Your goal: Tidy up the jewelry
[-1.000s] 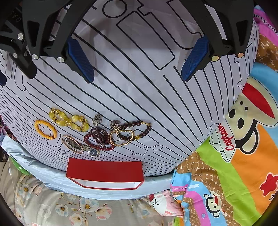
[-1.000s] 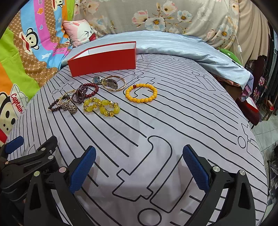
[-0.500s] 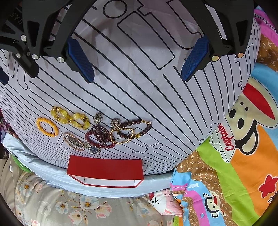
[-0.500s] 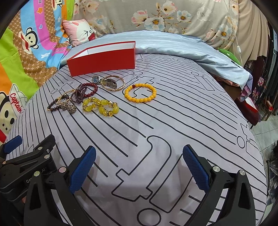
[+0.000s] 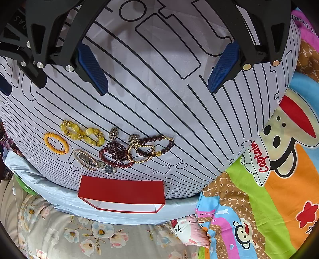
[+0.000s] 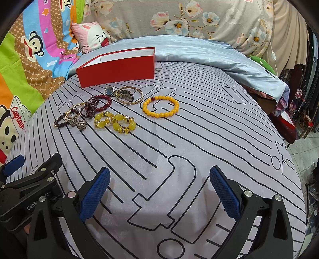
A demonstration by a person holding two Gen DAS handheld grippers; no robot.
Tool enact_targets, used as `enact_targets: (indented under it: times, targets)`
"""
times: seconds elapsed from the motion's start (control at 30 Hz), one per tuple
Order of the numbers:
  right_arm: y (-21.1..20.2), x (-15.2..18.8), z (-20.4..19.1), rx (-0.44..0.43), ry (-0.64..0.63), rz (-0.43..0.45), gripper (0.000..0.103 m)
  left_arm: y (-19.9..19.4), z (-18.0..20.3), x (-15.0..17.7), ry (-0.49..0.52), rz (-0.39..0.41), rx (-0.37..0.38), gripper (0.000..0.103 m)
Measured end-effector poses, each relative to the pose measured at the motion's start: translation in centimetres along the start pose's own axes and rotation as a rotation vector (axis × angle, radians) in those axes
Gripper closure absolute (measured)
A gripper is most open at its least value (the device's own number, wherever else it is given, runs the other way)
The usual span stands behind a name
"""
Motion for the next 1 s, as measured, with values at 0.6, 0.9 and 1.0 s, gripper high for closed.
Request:
enact_targets:
  times: [0.6, 0.9, 1.0]
  targets:
    - [-0.02, -0.03, -0.03, 0.0, -0.001, 0.0, 0.007, -0.09, 0.01, 0.1, -0.001, 0.0, -0.001, 0.007]
    - [-0.01, -0.04, -0.04, 0.001, -0.001, 0.001, 0.007, -0.09, 0.02, 0.11, -0.001, 0.001, -0.001, 0.007]
    - [0.02, -0.04, -0.07, 0.001, -0.001, 0.0, 0.007, -0.16, 0.15, 0.08, 0.0, 0.003, -0.001, 0.007]
Point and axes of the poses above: each gripper's, at about its wrist camera, not at the fingertips, and y roughly the way its jaws point, z to its right, x to its underside, the point moved 5 cm from there along y, roughly the way its jaws point, and after that the axes turned 8 degrees about z, right-handed, at the moved point
